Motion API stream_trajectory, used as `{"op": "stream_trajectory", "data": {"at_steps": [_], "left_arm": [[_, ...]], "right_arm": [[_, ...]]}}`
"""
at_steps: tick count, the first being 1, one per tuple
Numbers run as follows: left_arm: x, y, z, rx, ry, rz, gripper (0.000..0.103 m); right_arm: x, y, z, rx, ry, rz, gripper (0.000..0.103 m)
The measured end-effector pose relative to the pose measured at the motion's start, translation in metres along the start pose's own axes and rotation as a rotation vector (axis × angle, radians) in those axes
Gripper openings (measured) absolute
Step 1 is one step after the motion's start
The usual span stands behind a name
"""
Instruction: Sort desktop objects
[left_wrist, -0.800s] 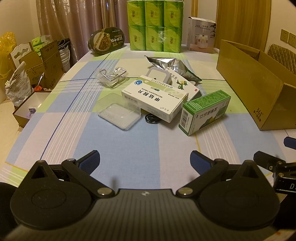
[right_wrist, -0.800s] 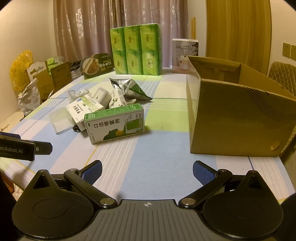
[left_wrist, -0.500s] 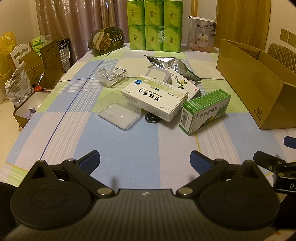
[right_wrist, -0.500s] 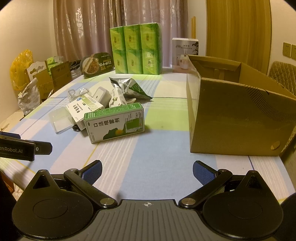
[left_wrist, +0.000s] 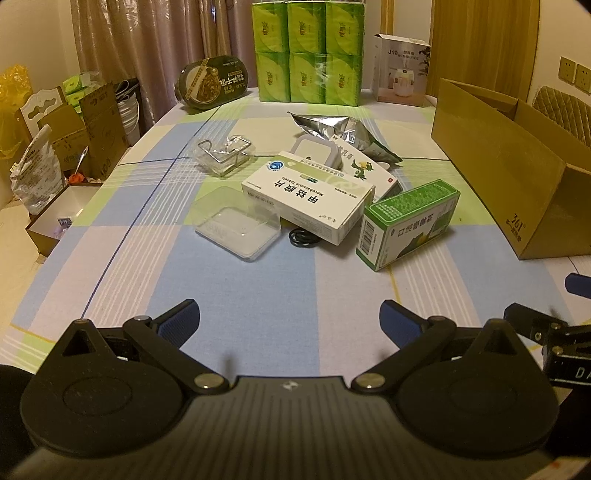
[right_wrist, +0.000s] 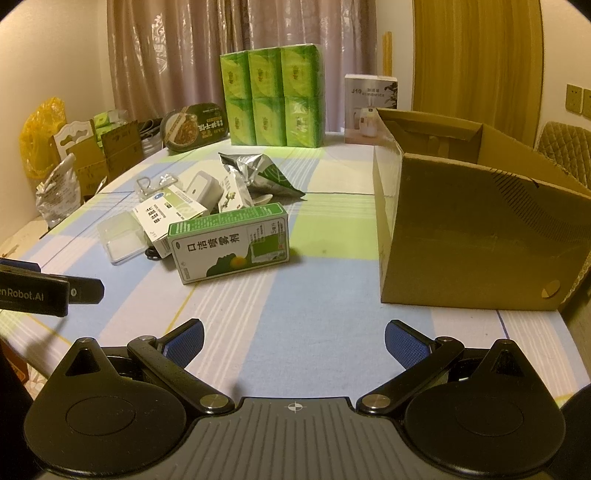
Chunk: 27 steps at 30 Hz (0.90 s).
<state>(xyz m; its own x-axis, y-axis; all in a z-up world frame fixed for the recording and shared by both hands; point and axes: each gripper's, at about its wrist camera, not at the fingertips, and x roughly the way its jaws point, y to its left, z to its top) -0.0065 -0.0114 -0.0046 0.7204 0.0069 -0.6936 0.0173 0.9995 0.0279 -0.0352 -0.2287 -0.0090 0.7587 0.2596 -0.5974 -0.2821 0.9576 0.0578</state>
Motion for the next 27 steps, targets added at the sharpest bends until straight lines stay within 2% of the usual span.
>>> {"op": "stream_trajectory", "data": {"at_steps": [7,12,16,27], "left_arm": [[-0.015,0.004,0.017,-0.012,-0.078,0.002,0.102],[-0.020,0.015,0.038,0.024,-0.122,-0.008,0.102],[-0.017,0.032,0.051,0.053,-0.112,-0.019,0.102],[0.006,0.063,0.076,0.190,-0.061,-0.032,0.102]], "right_arm": [[0.004,0.002,0.002,0.003,-0.012,0.036,0.101],[0.004,0.014,0.011,-0.060,-0.037,0.091,0.101],[0.011,0.022,0.024,-0.087,-0.049,0.109,0.101],[0.039,0.034,0.049,-0.170,-0.007,0.148,0.101]]}}
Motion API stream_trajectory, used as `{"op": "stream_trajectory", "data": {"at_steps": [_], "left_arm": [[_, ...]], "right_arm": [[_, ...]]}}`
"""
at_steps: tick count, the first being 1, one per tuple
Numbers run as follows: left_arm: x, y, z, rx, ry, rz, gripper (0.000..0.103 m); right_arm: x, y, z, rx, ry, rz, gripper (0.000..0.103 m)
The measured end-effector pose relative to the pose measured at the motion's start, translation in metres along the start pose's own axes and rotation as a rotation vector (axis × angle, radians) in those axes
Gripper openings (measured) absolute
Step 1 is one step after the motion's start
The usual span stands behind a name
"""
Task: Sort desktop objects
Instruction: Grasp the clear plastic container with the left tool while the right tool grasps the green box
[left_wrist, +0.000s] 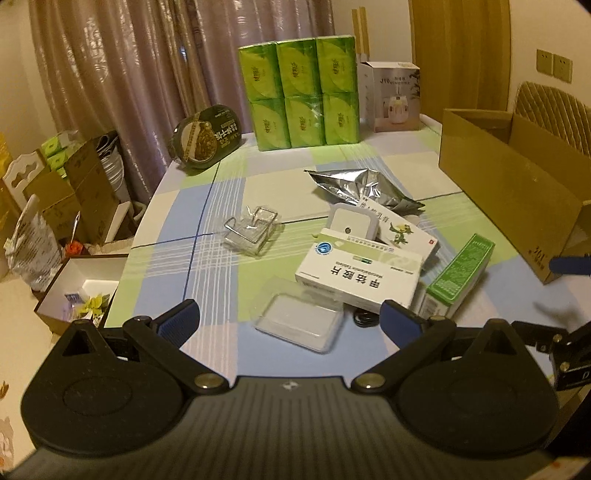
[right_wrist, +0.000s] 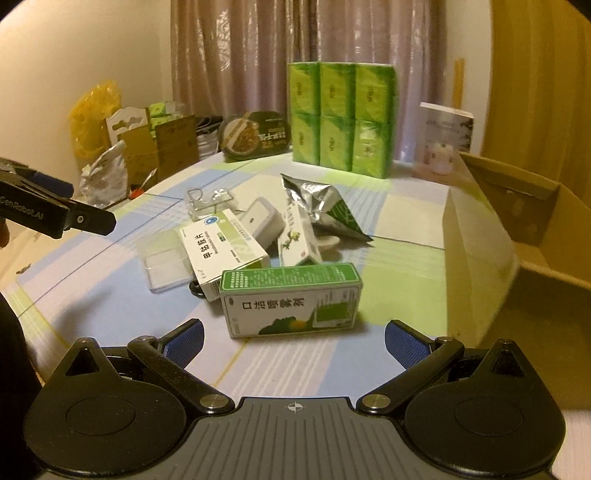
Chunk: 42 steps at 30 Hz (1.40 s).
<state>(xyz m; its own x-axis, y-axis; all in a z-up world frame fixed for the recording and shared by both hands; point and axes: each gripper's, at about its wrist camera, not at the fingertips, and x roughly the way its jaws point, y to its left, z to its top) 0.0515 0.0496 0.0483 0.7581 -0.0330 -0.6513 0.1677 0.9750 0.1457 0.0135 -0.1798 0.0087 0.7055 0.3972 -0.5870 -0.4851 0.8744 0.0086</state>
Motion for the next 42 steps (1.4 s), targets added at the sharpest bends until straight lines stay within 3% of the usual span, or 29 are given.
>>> {"op": "stream_trajectory", "data": {"at_steps": [6,9,15,25,36,42], "left_arm": [[0.027,0.015,0.005,0.035,0.063,-0.043,0.102],[0.038,0.021,0.008,0.042,0.084,-0.082,0.102],[0.062,0.031,0.007,0.076,0.104,-0.057,0.102],[0.089,0.035,-0.005,0.085,0.124,-0.113,0.102],[0.113,0.030,-0.009,0.119,0.113,-0.207,0.102],[0.129,0.027,-0.009,0.147,0.115,-0.235,0.102]], "right_arm": [[0.014,0.015,0.010,-0.033,-0.001,0.007,0.101],[0.024,0.025,0.018,-0.063,-0.022,-0.019,0.101],[0.051,0.032,0.024,-0.061,-0.027,-0.090,0.101],[0.083,0.035,0.024,-0.047,-0.012,-0.196,0.101],[0.061,0.010,0.010,-0.013,0.060,-0.284,0.101],[0.057,-0.001,0.007,0.029,0.051,-0.284,0.101]]}}
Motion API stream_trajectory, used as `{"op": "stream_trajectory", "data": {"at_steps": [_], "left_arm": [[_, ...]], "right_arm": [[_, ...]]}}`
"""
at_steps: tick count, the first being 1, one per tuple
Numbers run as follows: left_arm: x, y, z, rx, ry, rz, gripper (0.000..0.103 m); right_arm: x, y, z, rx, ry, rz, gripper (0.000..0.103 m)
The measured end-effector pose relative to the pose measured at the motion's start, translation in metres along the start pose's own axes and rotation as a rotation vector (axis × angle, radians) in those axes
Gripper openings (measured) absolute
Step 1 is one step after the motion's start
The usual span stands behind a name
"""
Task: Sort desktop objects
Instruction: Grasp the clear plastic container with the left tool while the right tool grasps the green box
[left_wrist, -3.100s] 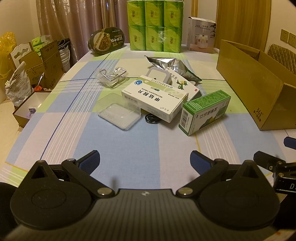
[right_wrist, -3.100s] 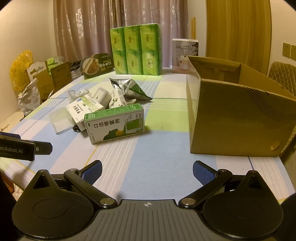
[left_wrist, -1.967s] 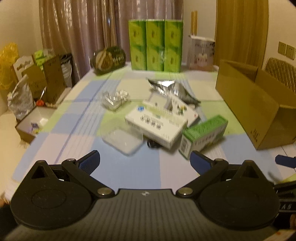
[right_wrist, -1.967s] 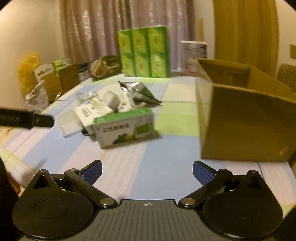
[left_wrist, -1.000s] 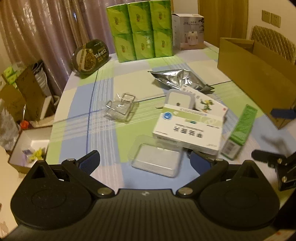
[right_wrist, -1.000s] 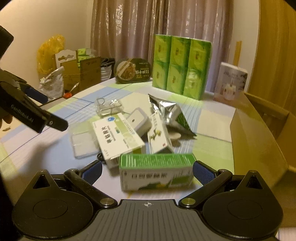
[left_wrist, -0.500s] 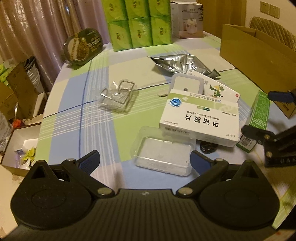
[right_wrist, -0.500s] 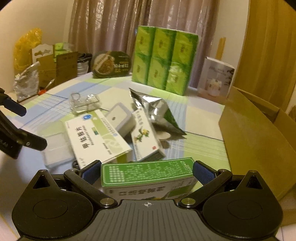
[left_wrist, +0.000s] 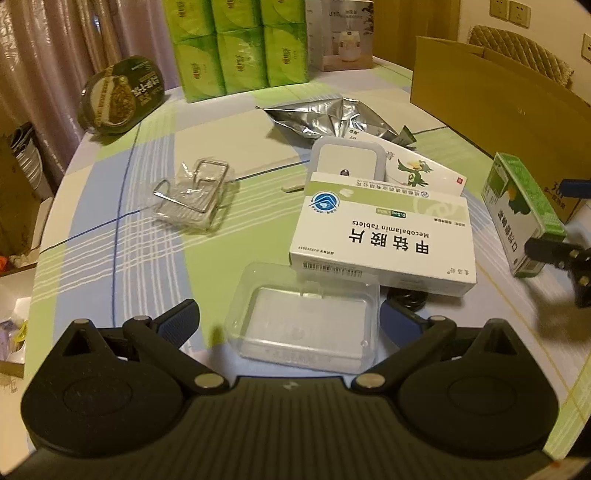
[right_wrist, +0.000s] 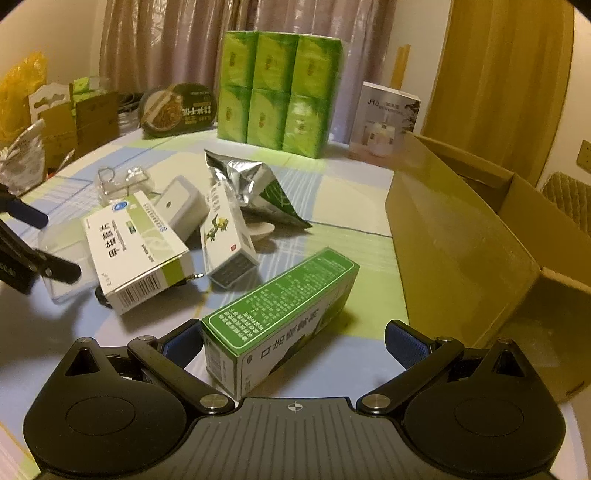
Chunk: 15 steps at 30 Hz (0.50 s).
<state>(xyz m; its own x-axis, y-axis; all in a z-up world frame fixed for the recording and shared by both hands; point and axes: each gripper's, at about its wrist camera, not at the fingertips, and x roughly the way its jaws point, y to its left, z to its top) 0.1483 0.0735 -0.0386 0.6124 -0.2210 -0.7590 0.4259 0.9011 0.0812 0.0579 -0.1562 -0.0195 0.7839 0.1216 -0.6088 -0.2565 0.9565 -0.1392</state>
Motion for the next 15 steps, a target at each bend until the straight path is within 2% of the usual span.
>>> {"op": "stream_trajectory", "data": {"at_steps": [3,5,7,11,15], "left_arm": [[0.004,-0.003,0.000,0.025,0.010,0.006,0.100],[0.005,-0.008,-0.001,0.036,0.016,0.003,0.091],[0.005,-0.011,-0.002,0.019,0.037,0.004,0.087],[0.000,-0.017,-0.002,-0.066,0.065,-0.013,0.087],[-0.008,-0.034,-0.004,-0.088,0.085,-0.005,0.087]], "right_arm": [[0.000,-0.002,0.001,0.027,-0.006,0.013,0.101],[-0.001,-0.003,0.002,0.053,-0.008,0.026,0.101],[-0.001,-0.003,0.003,0.075,-0.004,0.036,0.101],[0.002,-0.001,0.005,0.105,0.011,0.039,0.101],[0.007,-0.002,0.005,0.117,0.028,0.048,0.101]]}}
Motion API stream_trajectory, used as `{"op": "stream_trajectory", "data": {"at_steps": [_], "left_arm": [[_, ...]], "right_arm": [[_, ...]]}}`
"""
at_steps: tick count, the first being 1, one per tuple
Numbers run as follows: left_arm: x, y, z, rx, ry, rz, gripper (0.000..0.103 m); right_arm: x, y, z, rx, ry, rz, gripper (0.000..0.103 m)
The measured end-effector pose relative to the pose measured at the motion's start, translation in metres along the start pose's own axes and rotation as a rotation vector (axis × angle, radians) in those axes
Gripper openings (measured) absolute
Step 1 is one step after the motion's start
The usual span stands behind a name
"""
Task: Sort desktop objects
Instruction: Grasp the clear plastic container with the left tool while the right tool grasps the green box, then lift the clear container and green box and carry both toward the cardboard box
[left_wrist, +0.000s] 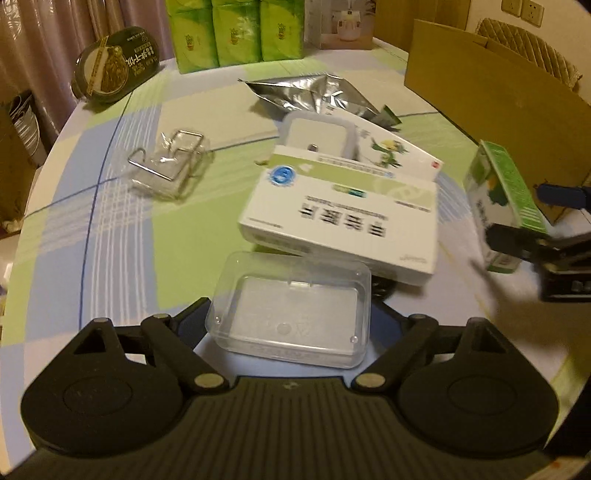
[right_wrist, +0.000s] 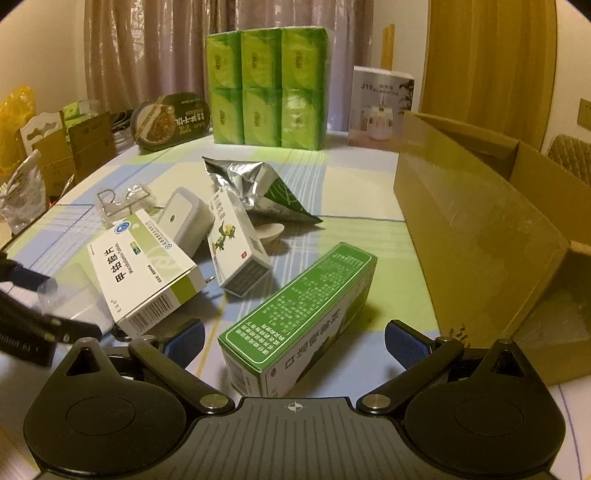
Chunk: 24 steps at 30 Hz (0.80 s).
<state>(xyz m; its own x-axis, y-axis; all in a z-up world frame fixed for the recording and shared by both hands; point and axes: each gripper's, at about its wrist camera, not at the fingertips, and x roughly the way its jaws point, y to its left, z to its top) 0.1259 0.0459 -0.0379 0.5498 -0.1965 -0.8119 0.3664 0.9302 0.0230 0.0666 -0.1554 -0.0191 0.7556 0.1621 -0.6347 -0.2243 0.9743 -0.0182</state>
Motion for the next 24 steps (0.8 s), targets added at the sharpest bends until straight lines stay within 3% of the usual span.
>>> {"op": "stream_trajectory", "data": {"at_steps": [3,6,10,14,22,24], "left_arm": [[-0.009,-0.010,-0.007,-0.073,0.000,0.011,0.087],[-0.017,-0.025,-0.016,-0.126,-0.010,0.011,0.087],[-0.021,-0.046,-0.026,-0.126,-0.021,0.020,0.087],[-0.024,-0.060,-0.032,-0.079,-0.042,0.028,0.087],[-0.030,-0.076,-0.041,-0.035,-0.072,0.009,0.088],[-0.032,-0.079,-0.043,-0.020,-0.081,0.012,0.090]], "right_arm": [[0.001,-0.002,-0.002,-0.011,0.005,-0.010,0.097],[0.000,-0.003,-0.004,-0.031,0.020,-0.001,0.082],[-0.005,-0.001,-0.006,-0.063,0.031,0.021,0.042],[-0.015,-0.010,-0.011,-0.040,0.064,0.022,0.026],[-0.054,-0.028,-0.033,-0.040,0.107,0.024,0.027],[-0.058,-0.028,-0.036,-0.055,0.085,0.009,0.044]]}}
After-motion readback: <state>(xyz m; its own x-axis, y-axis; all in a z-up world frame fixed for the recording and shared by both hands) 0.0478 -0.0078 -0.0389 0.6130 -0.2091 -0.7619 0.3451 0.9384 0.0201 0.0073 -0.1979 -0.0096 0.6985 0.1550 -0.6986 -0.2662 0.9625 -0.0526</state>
